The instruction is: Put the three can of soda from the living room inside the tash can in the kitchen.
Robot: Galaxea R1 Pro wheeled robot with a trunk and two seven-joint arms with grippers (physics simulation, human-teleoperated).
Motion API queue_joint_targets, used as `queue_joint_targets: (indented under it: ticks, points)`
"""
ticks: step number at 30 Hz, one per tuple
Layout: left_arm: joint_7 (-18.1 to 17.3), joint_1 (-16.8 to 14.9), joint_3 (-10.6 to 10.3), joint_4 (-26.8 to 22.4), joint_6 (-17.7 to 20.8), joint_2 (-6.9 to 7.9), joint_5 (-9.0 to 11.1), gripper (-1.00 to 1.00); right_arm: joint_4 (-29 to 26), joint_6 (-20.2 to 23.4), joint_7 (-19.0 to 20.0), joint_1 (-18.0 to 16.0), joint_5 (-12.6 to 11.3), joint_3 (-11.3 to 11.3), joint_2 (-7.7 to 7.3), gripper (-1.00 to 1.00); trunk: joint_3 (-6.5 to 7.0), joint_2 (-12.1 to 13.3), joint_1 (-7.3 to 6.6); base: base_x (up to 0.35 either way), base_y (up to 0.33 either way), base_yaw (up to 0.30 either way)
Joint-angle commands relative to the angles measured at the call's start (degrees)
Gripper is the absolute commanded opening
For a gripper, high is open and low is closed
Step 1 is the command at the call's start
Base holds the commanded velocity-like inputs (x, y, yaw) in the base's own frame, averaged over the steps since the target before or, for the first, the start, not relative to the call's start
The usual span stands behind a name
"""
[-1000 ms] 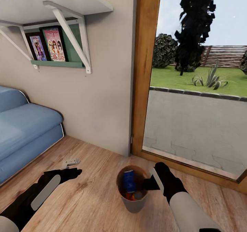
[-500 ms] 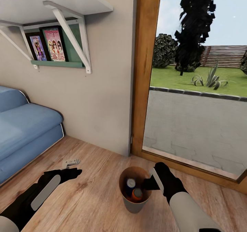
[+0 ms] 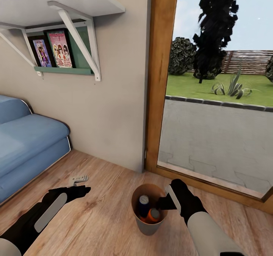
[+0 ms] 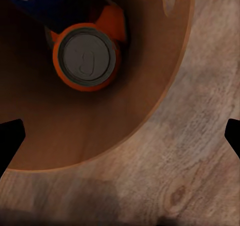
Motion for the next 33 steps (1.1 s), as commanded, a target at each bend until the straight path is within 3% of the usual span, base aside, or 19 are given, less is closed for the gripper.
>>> queue_joint_targets:
  ticks: [1, 33]
  points:
    - [0.0, 0.0, 0.0, 0.0, 0.0, 0.00, 0.0, 1.00, 0.0, 0.0, 0.0, 0.0, 0.0, 0.0, -0.01, 1.00, 0.00, 0.0, 0.00, 0.000, 0.000, 0.000]
    - [0.1, 0.0, 0.0, 0.0, 0.0, -0.01, 0.0, 1.00, 0.0, 0.0, 0.0, 0.0, 0.1, 0.0, -0.06, 1.00, 0.00, 0.0, 0.00, 0.000, 0.000, 0.000]
